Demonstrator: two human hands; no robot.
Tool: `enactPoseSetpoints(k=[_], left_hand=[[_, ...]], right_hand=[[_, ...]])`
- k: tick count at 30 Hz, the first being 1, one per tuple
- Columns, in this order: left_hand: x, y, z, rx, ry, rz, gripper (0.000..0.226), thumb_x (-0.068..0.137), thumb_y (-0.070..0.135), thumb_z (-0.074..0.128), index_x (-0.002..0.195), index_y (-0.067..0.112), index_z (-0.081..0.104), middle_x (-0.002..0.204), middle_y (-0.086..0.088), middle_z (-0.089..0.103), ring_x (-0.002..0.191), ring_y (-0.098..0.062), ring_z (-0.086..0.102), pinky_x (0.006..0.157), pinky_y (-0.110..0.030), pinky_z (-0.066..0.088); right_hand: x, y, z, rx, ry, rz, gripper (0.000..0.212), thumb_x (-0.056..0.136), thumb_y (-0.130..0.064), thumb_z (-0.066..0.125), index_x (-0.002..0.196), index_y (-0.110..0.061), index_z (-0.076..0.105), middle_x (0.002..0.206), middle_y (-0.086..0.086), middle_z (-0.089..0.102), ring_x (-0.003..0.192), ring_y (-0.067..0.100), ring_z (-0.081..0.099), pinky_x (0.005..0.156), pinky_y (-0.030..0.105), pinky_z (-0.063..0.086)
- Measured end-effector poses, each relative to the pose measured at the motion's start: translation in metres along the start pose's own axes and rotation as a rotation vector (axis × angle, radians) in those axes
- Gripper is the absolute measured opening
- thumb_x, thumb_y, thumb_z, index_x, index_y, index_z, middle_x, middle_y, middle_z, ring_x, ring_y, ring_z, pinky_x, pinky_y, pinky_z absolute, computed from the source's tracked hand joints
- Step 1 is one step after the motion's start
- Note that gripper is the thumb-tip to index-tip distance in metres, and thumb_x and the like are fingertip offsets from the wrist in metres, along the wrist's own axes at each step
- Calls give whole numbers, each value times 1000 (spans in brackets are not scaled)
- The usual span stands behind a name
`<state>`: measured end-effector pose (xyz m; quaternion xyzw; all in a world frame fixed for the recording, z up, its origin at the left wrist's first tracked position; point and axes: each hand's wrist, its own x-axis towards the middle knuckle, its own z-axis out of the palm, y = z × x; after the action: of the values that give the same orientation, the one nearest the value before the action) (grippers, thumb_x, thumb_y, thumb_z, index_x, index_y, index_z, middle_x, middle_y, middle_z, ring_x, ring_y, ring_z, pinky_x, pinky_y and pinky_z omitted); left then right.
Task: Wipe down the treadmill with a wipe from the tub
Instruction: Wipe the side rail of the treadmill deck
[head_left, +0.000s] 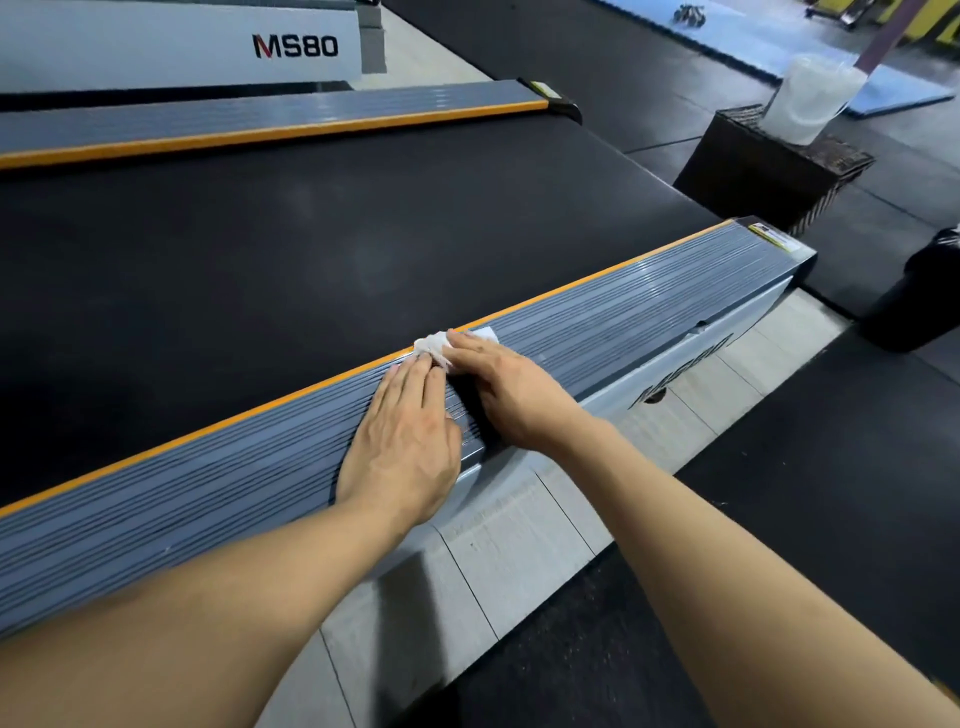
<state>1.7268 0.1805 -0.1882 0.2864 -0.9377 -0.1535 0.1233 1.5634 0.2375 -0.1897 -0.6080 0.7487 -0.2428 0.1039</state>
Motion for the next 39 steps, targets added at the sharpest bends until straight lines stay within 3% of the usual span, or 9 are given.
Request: enactPoseSetpoints(k=[5, 9, 12, 19, 24, 27, 31, 36, 39], left_hand=[[1, -2, 2, 17, -57, -5, 55, 105, 27, 25, 158, 13, 25, 169, -5, 17, 156, -20, 10, 122, -25, -6], [2, -1, 2, 173, -125, 57, 67, 100, 44, -2, 163, 29, 18, 170, 0, 16, 157, -24, 13, 128, -40, 5], [4, 2, 3, 262, -155, 94, 65, 102, 51, -5, 162, 36, 16, 169, 4, 18, 156, -28, 16, 127, -46, 9], [5, 4, 5, 361, -166, 58, 56, 107, 49, 13, 157, 36, 35, 162, 4, 37, 149, -30, 34, 123, -46, 18], [12, 32, -3, 377, -265, -62, 63, 99, 56, 23, 152, 30, 45, 156, -7, 47, 142, -31, 45, 120, -48, 27], [28, 70, 4, 390, -287, -131, 77, 90, 66, 5, 160, 38, 20, 165, -12, 24, 147, -31, 31, 121, -47, 22], [52, 103, 26, 408, -421, -177, 69, 95, 73, 1, 155, 48, -21, 168, 3, -23, 157, -30, -8, 124, -58, 5], [69, 116, 26, 396, -567, -294, 68, 105, 61, 19, 146, 52, -34, 162, 6, -36, 155, -31, -20, 122, -67, 3], [73, 121, 23, 400, -614, -348, 69, 106, 58, 21, 146, 53, -35, 162, 7, -36, 155, -30, -19, 121, -67, 8]], right_hand=[[18, 82, -29, -86, 113, 121, 78, 87, 7, 30, 147, -41, 46, 152, -12, 48, 145, 9, 37, 119, 24, 26], [19, 130, -52, -90, 162, 261, 74, 90, 8, 31, 148, -34, 49, 153, -9, 47, 146, 9, 34, 115, 17, 15], [22, 137, -54, -130, 210, 358, 64, 90, 2, 31, 145, -21, 52, 146, 1, 52, 139, 20, 43, 107, 25, 32], [23, 80, -22, 19, 48, -157, 57, 87, 1, 39, 134, -22, 62, 137, 1, 61, 130, 21, 53, 111, 37, 40], [15, 116, -37, -17, 85, -119, 63, 87, -11, 28, 141, -35, 54, 142, -9, 54, 130, 18, 49, 108, 35, 44], [0, 177, -79, -59, 215, 91, 73, 82, -10, 26, 143, -44, 49, 141, -16, 55, 127, 16, 45, 102, 30, 44], [-14, 233, -114, -114, 267, 192, 72, 80, -1, 29, 142, -27, 54, 136, -6, 57, 127, 22, 46, 99, 32, 43], [-16, 231, -105, -156, 276, 237, 58, 72, -9, 23, 114, -1, 61, 119, 15, 59, 108, 39, 53, 89, 47, 45], [-27, 193, -81, -115, 277, 143, 58, 76, -16, 21, 113, -6, 64, 119, 15, 61, 103, 38, 55, 85, 46, 45]])
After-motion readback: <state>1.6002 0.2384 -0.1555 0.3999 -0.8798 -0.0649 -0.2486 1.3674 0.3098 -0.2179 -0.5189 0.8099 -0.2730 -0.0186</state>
